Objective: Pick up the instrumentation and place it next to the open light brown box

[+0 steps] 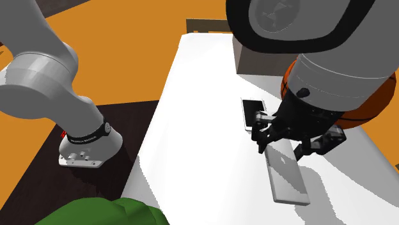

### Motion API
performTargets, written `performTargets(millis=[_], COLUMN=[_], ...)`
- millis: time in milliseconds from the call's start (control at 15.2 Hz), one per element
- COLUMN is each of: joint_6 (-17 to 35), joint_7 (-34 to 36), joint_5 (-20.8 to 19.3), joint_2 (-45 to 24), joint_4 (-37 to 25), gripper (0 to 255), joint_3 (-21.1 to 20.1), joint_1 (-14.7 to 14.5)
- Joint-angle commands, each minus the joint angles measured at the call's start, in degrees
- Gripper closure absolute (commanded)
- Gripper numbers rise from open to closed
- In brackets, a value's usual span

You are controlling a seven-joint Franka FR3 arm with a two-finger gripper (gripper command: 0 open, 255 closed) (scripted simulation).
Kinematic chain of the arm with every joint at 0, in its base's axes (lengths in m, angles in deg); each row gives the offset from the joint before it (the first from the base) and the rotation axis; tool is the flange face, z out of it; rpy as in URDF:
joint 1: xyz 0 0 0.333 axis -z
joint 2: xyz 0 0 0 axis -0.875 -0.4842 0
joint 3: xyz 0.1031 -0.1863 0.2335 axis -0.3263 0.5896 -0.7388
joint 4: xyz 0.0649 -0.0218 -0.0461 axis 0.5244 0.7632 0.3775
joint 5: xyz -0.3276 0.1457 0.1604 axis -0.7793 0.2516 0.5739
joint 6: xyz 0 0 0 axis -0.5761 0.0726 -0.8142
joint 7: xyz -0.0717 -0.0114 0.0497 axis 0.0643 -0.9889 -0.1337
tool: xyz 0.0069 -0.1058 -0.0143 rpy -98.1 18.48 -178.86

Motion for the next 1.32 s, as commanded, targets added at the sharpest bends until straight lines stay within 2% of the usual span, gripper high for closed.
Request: performTargets(millis=[0, 1254], joint_6=[-1.56, -15.54], joint_7=[0.34, 2.06], joint_5=[-0.40, -2.85], joint_2=[0.51, 4.10], joint_4=[-1.13, -12.16], gripper=[255, 255], joint_3=[0.04, 0.18], joint_1=[-0.09, -0.51])
